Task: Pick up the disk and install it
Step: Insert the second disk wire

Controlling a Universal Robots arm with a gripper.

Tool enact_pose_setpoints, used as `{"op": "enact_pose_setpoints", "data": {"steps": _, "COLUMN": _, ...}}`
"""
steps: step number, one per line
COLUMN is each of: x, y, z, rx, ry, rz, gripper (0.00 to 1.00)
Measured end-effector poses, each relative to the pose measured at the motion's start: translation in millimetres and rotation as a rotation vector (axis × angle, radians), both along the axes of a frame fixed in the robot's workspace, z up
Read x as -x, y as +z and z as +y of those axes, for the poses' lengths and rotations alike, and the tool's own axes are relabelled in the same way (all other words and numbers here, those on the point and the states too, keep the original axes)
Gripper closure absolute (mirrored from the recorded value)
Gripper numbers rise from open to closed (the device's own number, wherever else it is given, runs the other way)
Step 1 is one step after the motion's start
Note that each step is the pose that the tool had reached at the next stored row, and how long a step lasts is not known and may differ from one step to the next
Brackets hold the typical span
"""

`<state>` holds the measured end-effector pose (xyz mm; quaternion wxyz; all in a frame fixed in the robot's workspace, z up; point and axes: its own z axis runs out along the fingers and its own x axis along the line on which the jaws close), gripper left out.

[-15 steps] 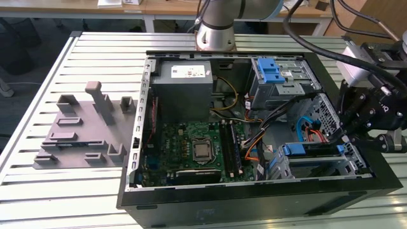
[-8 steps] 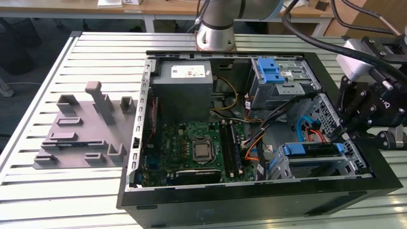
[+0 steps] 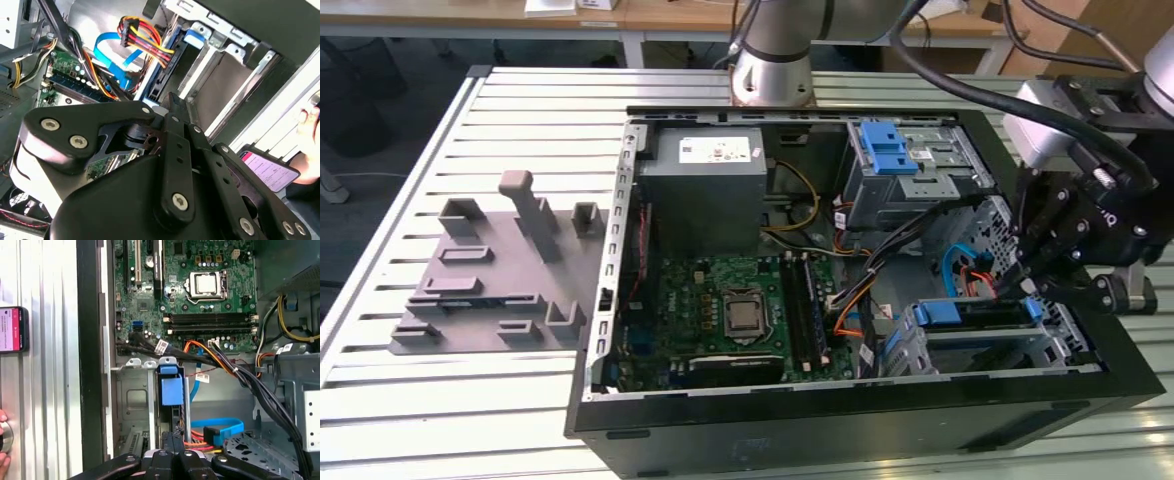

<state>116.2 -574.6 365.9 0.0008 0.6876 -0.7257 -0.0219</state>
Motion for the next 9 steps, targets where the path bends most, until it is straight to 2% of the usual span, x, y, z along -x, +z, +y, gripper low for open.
{"op": "enact_pose_setpoints", "data": {"steps": 4, "x": 3.1, "y": 1.1, "z": 1.9, "rx": -0.0020, "ry": 0.000, "rz": 0.0000, "gripper": 0.89}}
{"op": "enact_pose_setpoints", "data": {"steps": 9, "x": 4.7, "y": 2.8, "z": 7.5, "rx": -0.0026, "ry": 0.000, "rz": 0.0001, "gripper": 0.89}}
